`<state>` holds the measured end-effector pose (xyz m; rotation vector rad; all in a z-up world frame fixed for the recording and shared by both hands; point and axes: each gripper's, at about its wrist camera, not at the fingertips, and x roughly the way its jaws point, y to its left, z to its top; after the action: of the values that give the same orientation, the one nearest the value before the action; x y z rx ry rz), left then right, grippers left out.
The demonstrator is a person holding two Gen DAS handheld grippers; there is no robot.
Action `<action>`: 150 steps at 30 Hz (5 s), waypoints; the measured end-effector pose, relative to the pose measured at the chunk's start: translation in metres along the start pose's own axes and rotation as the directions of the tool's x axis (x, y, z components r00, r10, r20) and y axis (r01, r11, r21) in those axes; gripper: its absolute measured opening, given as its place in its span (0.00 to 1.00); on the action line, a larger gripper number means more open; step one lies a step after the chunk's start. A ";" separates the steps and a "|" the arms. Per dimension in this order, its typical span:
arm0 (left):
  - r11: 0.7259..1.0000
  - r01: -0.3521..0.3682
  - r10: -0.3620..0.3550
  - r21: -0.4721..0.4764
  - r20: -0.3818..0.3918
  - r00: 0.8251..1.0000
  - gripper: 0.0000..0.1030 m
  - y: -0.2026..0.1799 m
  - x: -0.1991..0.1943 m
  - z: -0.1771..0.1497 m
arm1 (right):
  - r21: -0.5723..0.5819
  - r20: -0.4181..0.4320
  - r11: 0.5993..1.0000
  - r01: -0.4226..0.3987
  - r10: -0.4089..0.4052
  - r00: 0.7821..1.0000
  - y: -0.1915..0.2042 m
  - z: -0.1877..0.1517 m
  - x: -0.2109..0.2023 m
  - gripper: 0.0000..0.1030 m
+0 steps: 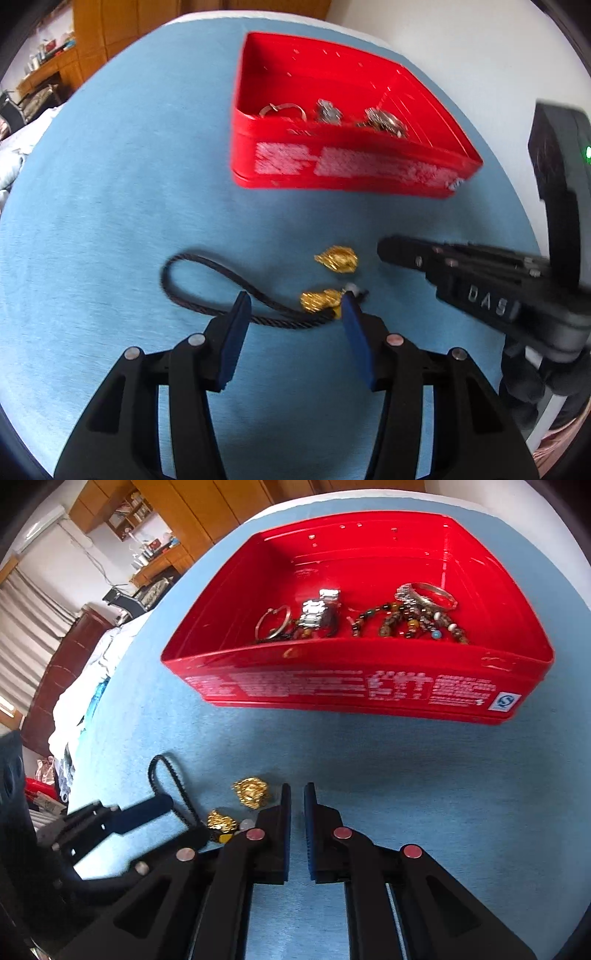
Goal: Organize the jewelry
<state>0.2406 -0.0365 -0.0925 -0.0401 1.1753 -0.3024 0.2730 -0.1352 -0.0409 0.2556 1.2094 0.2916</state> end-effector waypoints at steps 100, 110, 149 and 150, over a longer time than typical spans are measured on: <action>0.980 0.037 -0.021 -0.198 0.082 0.996 0.09 0.058 -0.025 0.013 | -0.104 0.042 0.994 -0.047 0.051 0.998 0.013 0.003 -0.018 0.11; 0.977 0.013 0.019 -0.214 0.145 0.989 0.09 0.060 -0.057 0.008 | -0.099 0.086 0.994 -0.055 0.063 0.994 0.005 0.002 -0.042 0.11; 0.996 -0.008 0.034 -0.093 0.281 0.959 0.09 -0.031 -0.055 0.181 | -0.014 0.229 1.000 0.011 -0.007 0.973 -0.044 0.124 -0.091 0.11; 0.996 -0.002 0.026 -0.092 0.264 0.964 0.09 -0.031 -0.044 0.188 | -0.012 0.223 1.000 0.014 -0.011 0.975 -0.045 0.128 -0.087 0.11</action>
<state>0.3899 -0.0787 0.0262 -0.1480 0.9223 -0.2225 0.3696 -0.2128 0.0623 0.2611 0.9867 0.2529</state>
